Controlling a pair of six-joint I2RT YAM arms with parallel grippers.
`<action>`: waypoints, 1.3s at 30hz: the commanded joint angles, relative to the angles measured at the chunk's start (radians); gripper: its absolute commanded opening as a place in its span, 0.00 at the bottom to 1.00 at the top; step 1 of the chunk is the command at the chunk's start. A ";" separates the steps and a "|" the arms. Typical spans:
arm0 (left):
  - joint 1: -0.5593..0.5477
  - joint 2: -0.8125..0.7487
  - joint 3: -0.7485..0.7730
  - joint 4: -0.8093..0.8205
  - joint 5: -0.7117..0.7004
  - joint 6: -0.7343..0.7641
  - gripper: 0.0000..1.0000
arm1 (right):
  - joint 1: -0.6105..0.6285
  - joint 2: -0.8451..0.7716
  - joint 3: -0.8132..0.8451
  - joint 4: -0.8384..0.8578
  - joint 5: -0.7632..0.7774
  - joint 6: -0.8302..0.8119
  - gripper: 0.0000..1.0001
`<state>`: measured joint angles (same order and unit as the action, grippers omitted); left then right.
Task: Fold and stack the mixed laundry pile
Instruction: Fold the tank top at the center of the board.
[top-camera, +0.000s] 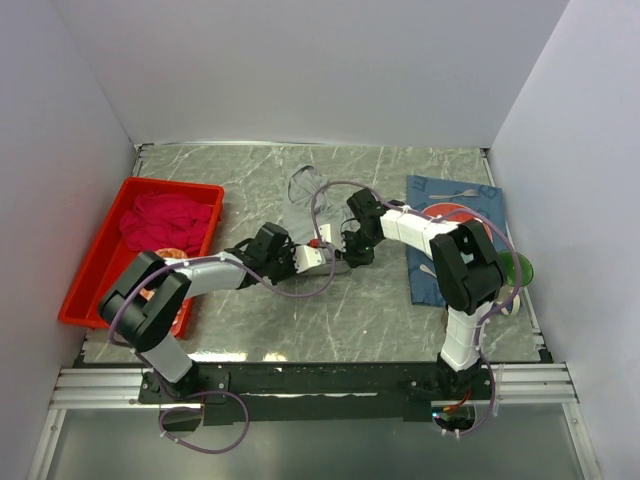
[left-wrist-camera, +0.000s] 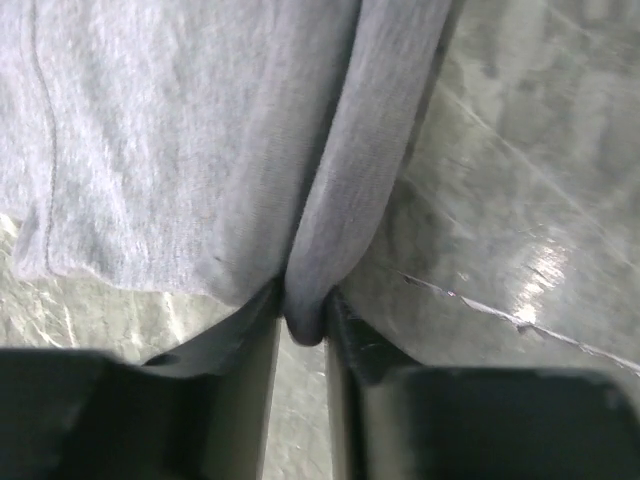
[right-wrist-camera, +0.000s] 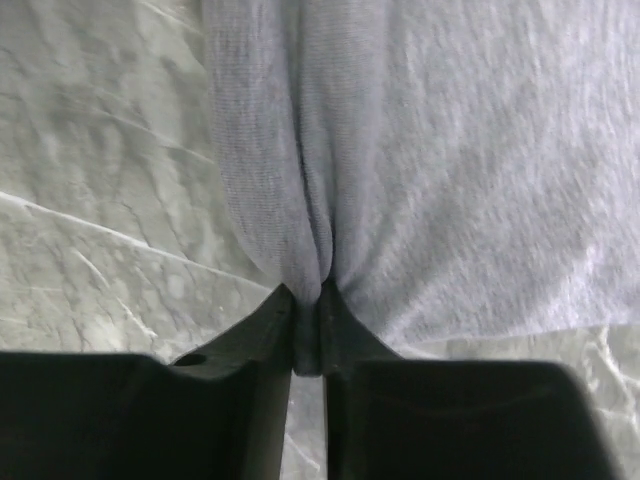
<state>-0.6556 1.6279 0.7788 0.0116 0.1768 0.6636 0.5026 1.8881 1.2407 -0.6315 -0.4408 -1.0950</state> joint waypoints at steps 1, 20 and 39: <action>-0.078 0.069 0.036 0.011 -0.040 0.045 0.24 | 0.082 0.022 0.039 -0.031 -0.032 0.080 0.13; -0.130 -0.379 -0.061 -0.251 0.210 -0.030 0.01 | 0.080 -0.150 0.008 -0.284 -0.259 0.121 0.00; 0.220 0.042 0.368 -0.032 0.156 -0.220 0.01 | -0.075 0.290 0.834 -0.369 -0.004 0.325 0.00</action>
<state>-0.4793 1.5803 1.0359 -0.1295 0.3321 0.5274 0.4358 2.0907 1.9102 -1.0065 -0.5255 -0.8394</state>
